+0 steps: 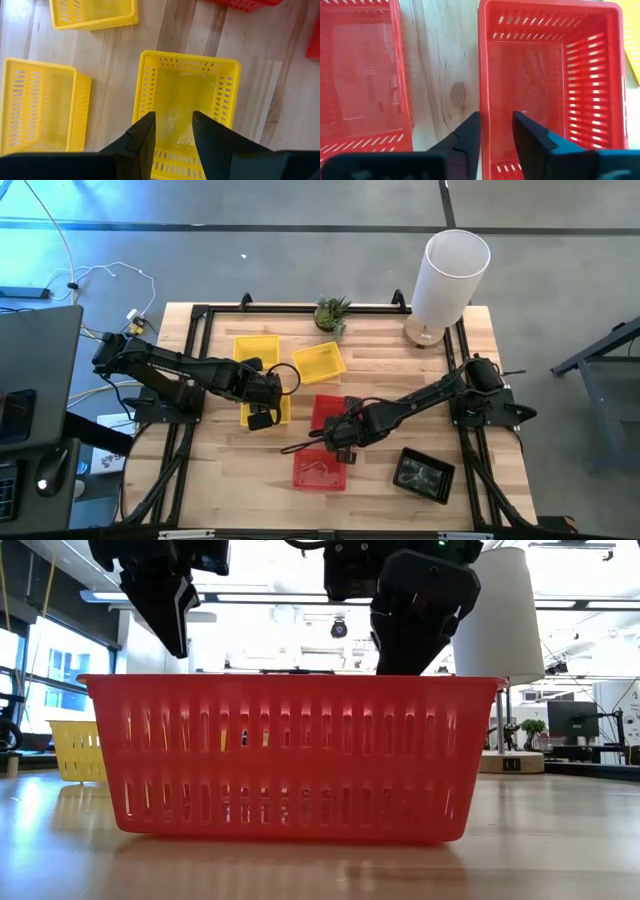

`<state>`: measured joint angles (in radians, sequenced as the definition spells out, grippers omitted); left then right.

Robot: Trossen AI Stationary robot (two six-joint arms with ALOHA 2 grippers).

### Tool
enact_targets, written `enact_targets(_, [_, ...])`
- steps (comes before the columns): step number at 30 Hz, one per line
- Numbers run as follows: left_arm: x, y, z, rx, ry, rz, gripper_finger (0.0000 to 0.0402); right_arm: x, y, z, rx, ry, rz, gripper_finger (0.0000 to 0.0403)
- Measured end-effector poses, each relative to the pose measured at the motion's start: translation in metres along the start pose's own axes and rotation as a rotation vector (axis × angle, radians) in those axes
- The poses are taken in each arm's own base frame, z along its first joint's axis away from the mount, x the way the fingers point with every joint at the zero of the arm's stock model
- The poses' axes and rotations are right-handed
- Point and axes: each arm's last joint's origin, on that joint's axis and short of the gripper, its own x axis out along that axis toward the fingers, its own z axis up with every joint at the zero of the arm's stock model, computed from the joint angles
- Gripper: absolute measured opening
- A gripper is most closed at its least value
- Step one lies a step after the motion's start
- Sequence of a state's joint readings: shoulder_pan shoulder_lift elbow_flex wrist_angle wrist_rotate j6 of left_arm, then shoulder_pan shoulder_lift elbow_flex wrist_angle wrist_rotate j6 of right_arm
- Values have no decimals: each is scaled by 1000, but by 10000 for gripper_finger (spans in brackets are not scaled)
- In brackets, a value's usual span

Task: Stack baskets by color
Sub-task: Stack the top right red bin on top of the top left red bin, then stack the bottom red bin on top of the top stacked red bins

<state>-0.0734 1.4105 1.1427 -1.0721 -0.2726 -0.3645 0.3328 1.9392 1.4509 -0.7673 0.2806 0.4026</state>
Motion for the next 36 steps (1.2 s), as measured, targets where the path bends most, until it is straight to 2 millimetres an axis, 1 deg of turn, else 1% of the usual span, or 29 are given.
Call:
enact_targets(4, [0, 0, 0, -1, -1, 0, 115, -4, 0, 2, -2, 6, -2, 122])
enact_targets(9, [0, -1, 1, -5, -7, -12, 115, -18, -2, 8, -7, 32, -34, 126])
enact_targets(13, [-1, -5, 3, -3, -24, -65, 115, -30, -4, 13, -23, 22, -89, 126])
enact_targets(21, [-8, -30, 0, 68, -97, -131, 115, -46, -11, 15, -27, 54, -199, 126])
enact_targets(28, [-16, -52, -5, 128, -165, -188, 115, -59, -21, 10, -27, 115, -346, 126])
enact_targets(36, [-23, -66, 0, 133, -278, -258, 115, -75, -32, 8, -38, 134, -509, 126])
